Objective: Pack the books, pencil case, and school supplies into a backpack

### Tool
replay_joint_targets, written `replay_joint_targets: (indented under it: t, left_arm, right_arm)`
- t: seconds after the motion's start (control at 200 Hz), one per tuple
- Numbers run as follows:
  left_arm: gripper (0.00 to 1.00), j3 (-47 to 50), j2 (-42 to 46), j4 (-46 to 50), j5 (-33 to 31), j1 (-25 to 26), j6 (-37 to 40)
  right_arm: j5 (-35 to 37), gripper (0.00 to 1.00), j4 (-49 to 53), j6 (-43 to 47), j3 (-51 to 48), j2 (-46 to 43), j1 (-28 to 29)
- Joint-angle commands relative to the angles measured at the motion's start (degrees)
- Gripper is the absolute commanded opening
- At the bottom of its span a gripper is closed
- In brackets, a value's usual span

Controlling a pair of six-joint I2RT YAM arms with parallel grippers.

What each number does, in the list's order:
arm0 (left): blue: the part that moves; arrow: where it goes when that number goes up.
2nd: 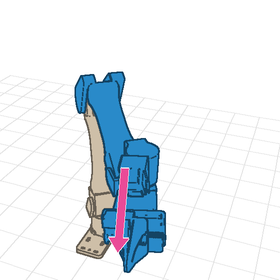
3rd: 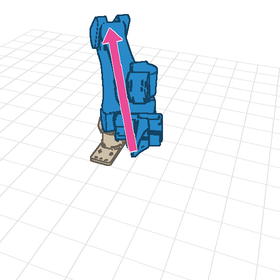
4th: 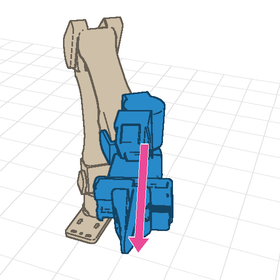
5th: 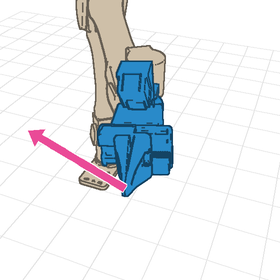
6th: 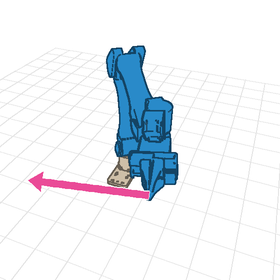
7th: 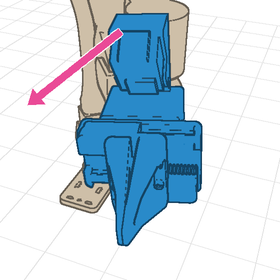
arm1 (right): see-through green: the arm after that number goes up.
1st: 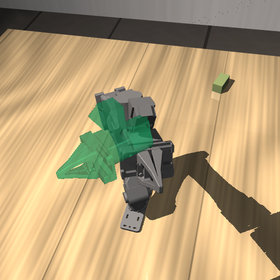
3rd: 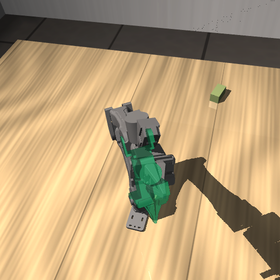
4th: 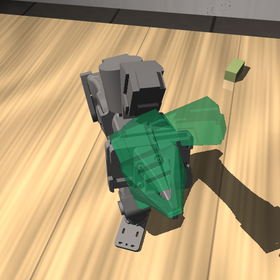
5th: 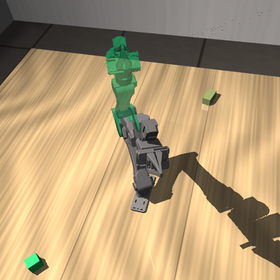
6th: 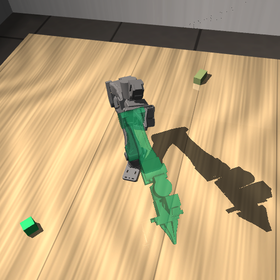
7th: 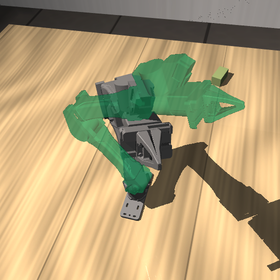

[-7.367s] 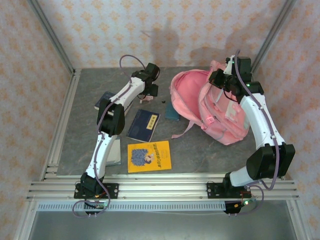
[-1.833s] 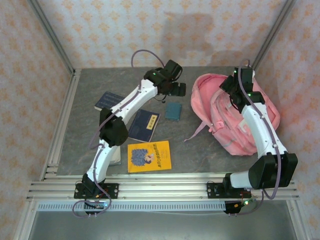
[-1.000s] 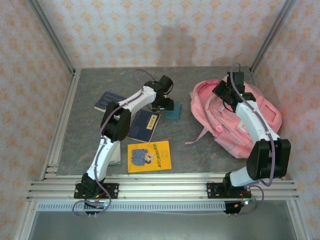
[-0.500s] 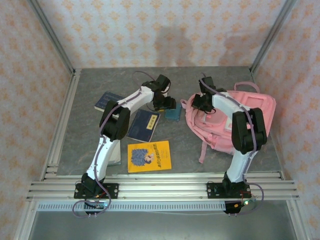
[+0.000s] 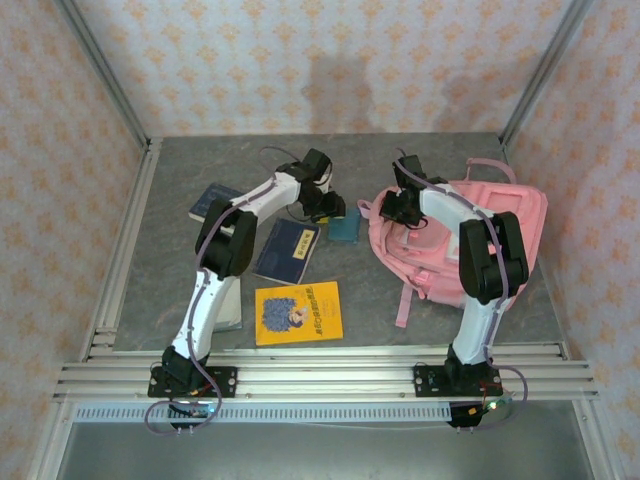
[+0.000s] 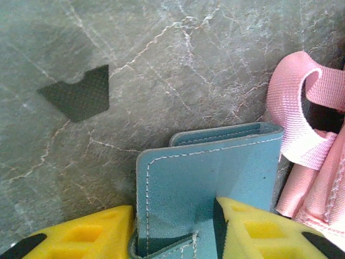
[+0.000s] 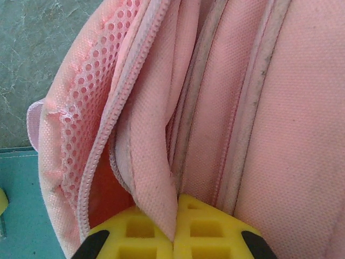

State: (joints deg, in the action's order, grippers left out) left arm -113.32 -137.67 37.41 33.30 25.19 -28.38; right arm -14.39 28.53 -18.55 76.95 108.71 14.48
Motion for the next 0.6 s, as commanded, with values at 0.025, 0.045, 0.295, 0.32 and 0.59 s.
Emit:
replay_joint_targets:
  t: [0.025, 0.045, 0.295, 0.32, 0.59]
  left_arm:
    - [0.37, 2.89, 1.67, -5.97, 6.43, 1.33, -1.91]
    - [0.36, 3.08, 1.85, -6.1, 6.65, 1.35, -1.91]
    - [0.38, 5.62, 5.59, -8.02, 7.97, 1.26, -4.52]
    - [0.39, 5.85, 5.84, -8.26, 8.21, 1.26, -4.8]
    - [0.4, 11.7, 10.11, -14.23, 9.32, 0.91, -8.36]
  right_arm:
    - [-0.95, 0.0, 2.97, 0.68, 0.3, 1.84, 0.59]
    - [-0.9, 0.0, 2.99, 0.69, 0.31, 1.8, 0.63]
    - [-0.37, 0.0, 3.24, 0.52, -0.04, 0.79, 0.48]
    - [-0.37, 0.0, 3.2, 0.46, -0.18, 0.66, 0.45]
    - [-0.88, 0.0, 2.68, 0.26, -1.16, -0.01, 0.22]
